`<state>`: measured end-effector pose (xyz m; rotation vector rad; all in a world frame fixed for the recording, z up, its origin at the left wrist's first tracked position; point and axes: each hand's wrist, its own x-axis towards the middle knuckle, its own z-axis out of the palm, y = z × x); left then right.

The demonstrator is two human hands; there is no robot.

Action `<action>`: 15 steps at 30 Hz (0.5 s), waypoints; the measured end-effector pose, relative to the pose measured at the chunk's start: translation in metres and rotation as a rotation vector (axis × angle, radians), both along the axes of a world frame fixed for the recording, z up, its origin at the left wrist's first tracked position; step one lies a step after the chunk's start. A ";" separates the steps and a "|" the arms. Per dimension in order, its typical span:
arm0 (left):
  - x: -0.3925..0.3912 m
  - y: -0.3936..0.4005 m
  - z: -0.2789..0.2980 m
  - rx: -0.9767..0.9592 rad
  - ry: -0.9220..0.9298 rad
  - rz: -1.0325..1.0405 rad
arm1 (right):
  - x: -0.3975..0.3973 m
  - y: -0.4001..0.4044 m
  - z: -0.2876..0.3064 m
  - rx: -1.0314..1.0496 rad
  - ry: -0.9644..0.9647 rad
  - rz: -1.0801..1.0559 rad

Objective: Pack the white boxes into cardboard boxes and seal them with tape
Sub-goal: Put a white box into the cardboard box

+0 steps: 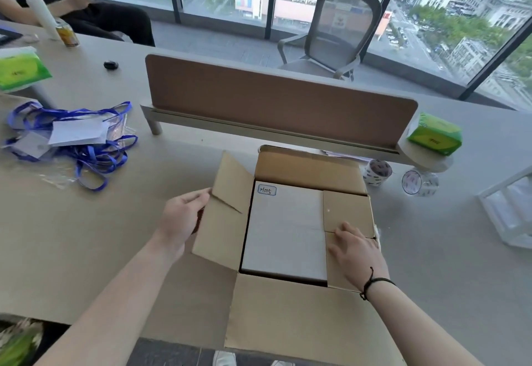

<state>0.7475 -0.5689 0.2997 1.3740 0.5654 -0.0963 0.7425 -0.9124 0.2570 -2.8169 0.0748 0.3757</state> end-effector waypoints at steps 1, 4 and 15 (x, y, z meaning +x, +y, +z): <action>0.000 -0.009 0.005 -0.013 -0.034 -0.055 | 0.000 0.000 0.000 -0.001 0.000 0.001; -0.003 -0.047 0.006 0.029 -0.089 -0.344 | -0.002 0.003 0.002 -0.005 -0.002 0.008; -0.004 -0.085 -0.059 1.296 -0.033 -1.098 | -0.004 -0.001 -0.004 0.057 0.052 -0.067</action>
